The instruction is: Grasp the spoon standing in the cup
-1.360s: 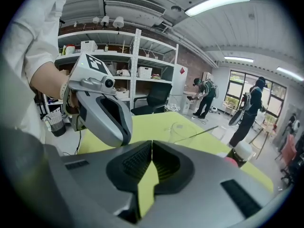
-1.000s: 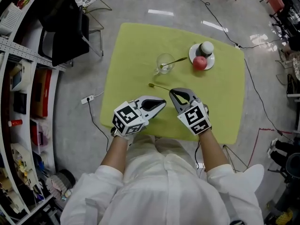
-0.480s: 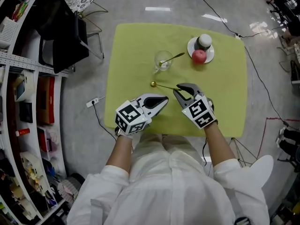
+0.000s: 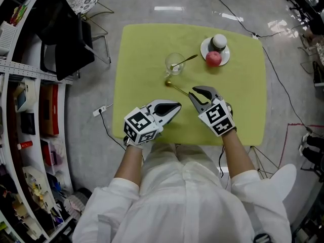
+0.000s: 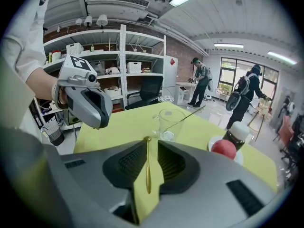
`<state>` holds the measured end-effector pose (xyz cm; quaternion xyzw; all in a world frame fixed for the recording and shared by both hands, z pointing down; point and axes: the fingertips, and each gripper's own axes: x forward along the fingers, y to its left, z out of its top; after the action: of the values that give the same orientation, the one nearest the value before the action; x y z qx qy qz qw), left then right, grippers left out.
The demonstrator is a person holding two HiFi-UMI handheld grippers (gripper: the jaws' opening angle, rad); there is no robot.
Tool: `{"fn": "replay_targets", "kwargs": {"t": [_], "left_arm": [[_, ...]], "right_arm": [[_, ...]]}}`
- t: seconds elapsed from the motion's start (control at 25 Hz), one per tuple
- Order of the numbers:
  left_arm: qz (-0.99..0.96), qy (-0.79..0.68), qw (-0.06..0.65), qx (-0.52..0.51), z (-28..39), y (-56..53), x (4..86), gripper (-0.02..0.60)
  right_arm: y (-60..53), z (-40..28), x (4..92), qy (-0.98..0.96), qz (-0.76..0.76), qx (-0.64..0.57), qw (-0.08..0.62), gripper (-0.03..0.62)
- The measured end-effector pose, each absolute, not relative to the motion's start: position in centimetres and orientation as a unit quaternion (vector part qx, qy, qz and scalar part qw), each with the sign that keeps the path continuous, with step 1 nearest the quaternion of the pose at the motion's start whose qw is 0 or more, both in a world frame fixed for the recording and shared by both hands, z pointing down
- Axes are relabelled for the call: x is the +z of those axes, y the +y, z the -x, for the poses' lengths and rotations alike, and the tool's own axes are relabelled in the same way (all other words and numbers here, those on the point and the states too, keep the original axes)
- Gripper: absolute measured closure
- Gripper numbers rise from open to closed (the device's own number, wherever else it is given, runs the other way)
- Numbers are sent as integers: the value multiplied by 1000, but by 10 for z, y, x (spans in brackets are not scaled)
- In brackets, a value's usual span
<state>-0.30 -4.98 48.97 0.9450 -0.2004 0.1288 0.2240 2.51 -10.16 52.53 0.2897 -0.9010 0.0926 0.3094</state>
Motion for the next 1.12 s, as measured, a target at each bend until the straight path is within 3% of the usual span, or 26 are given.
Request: {"fn": "replay_targets", "kwargs": {"t": [1.12], "left_arm": [[-949, -185, 221, 125, 14, -73, 488, 578]], "right_arm": [[-162, -26, 504, -887, -345, 84, 296, 511]]}}
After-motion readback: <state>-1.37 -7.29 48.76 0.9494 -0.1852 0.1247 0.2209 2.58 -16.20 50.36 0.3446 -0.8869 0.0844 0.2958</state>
